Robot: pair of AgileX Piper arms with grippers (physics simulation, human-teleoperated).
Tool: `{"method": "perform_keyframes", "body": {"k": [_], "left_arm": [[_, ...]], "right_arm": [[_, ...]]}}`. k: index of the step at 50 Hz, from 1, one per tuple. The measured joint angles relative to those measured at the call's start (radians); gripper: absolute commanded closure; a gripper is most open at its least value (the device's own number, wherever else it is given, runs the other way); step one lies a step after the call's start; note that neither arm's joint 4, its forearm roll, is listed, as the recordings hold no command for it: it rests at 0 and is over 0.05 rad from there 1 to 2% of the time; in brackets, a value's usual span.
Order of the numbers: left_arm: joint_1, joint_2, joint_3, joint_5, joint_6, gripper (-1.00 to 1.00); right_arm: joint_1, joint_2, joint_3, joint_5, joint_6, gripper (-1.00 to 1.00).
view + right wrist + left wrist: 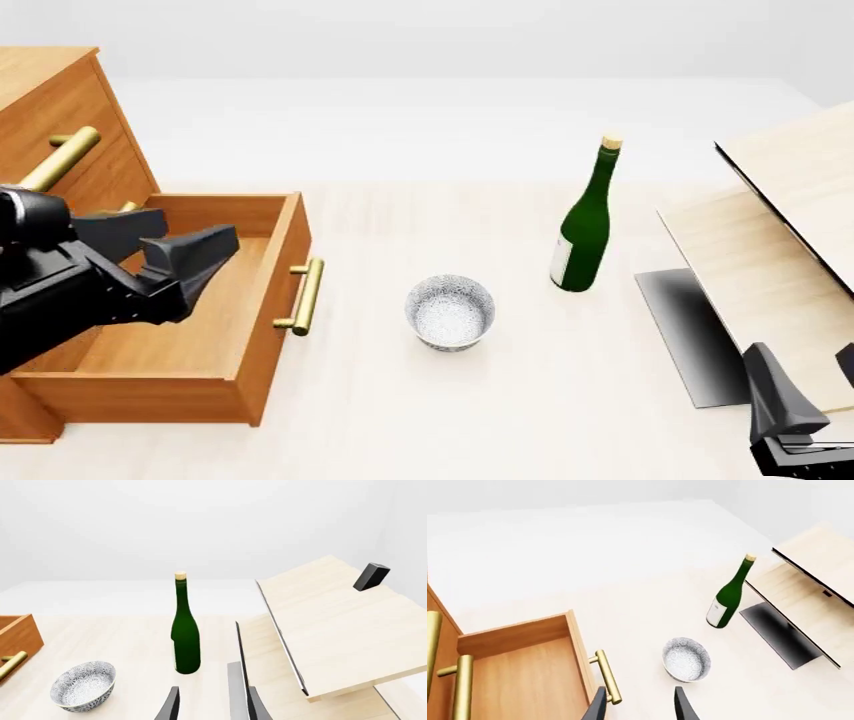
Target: Put the bowl in the bottom drawer of the cabinet and close it.
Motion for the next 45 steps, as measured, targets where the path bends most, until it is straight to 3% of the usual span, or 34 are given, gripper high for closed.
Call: {"method": "perform_keyframes", "body": {"k": [18,45], "left_arm": [[-0.044,0.085,-0.085,-0.049,-0.043,-1.0],[-0.068,0.334,-0.192,-0.138,-0.218,-1.0]], "right_arm": [[0.0,0.0,0.0,0.0,0.0,-1.0],[0.0,0.0,0.0,0.0,0.0,-1.0]]}}
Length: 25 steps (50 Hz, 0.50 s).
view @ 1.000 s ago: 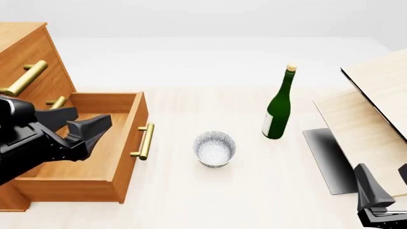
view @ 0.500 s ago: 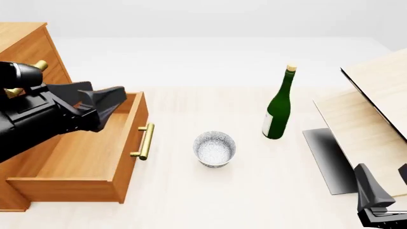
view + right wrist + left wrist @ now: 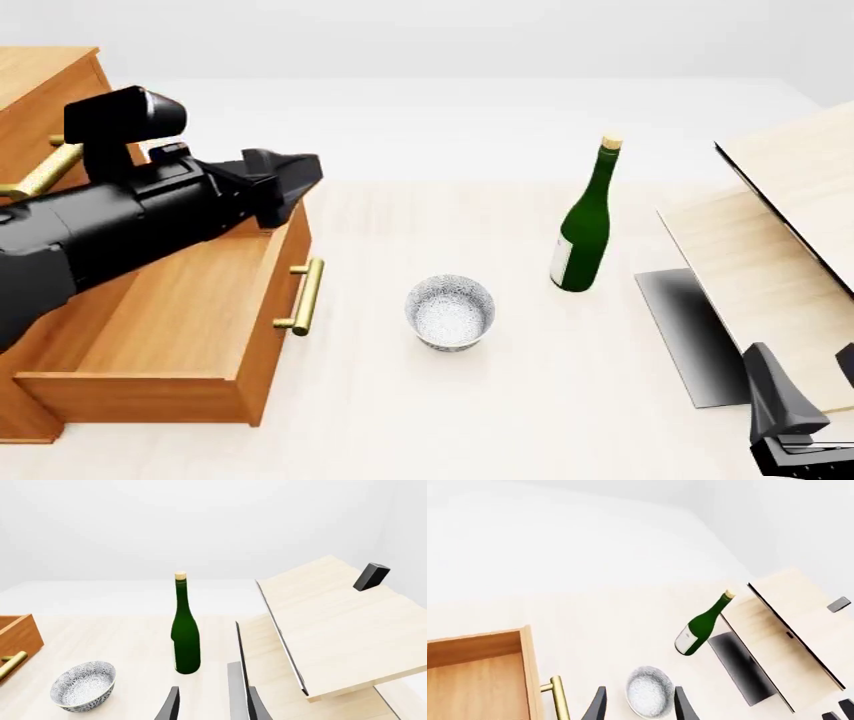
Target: Put the bowl in the bottom drawer of the cabinet and close it.
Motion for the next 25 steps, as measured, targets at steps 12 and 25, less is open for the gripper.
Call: {"method": "perform_keyframes", "body": {"k": [12,25], "left_arm": [[0.037,0.1,0.001,-0.056,-0.022,-1.0],[0.034,0.209,0.018,-0.136,0.032,-1.0]], "right_arm": [[0.0,0.0,0.0,0.0,0.0,-1.0],[0.0,0.0,0.0,0.0,0.0,-1.0]]}}
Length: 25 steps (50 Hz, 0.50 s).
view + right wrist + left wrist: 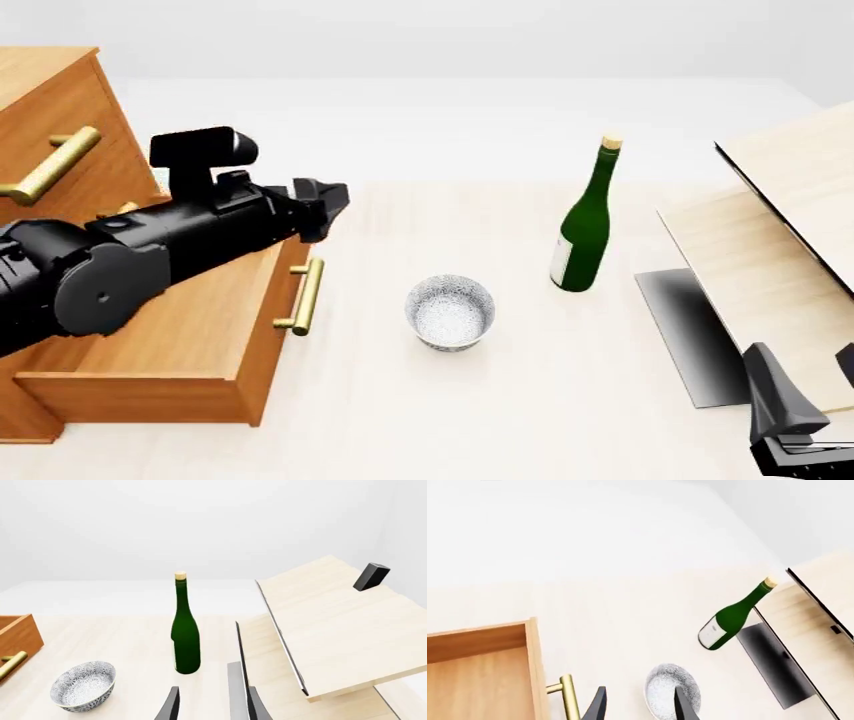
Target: Put the bowl in the bottom drawer of the cabinet and close it.
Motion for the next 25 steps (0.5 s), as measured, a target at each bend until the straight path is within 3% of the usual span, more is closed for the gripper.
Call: {"method": "perform_keyframes", "body": {"k": [11,25], "left_arm": [[-0.029,0.046,0.013,-0.035,0.051,-1.0],[-0.051,0.101,0.018,-0.062,0.06,-1.0]], "right_arm": [[0.0,0.0,0.0,0.0,0.0,-1.0],[0.0,0.0,0.0,0.0,0.0,-1.0]]}}
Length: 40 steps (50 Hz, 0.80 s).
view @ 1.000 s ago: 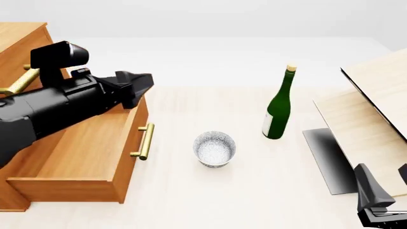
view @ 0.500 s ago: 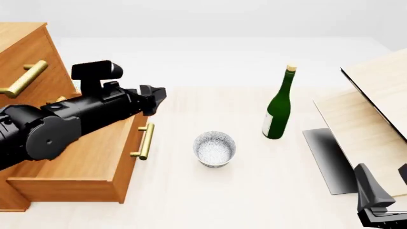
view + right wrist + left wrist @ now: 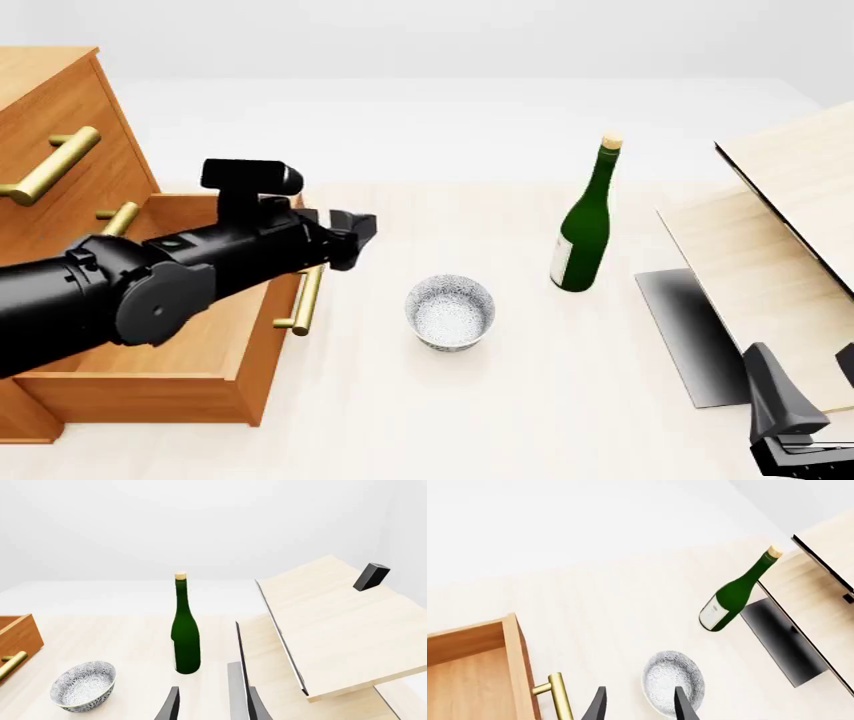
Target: Put the bowl in the bottom drawer of the cabinet and close it.
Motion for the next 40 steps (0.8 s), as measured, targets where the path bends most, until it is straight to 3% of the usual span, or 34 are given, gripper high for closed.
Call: {"method": "perform_keyframes", "body": {"k": [40], "left_arm": [[-0.032,0.227,-0.051,-0.091,-0.082,-1.0]], "right_arm": [[0.0,0.0,0.0,0.0,0.0,-1.0]]}}
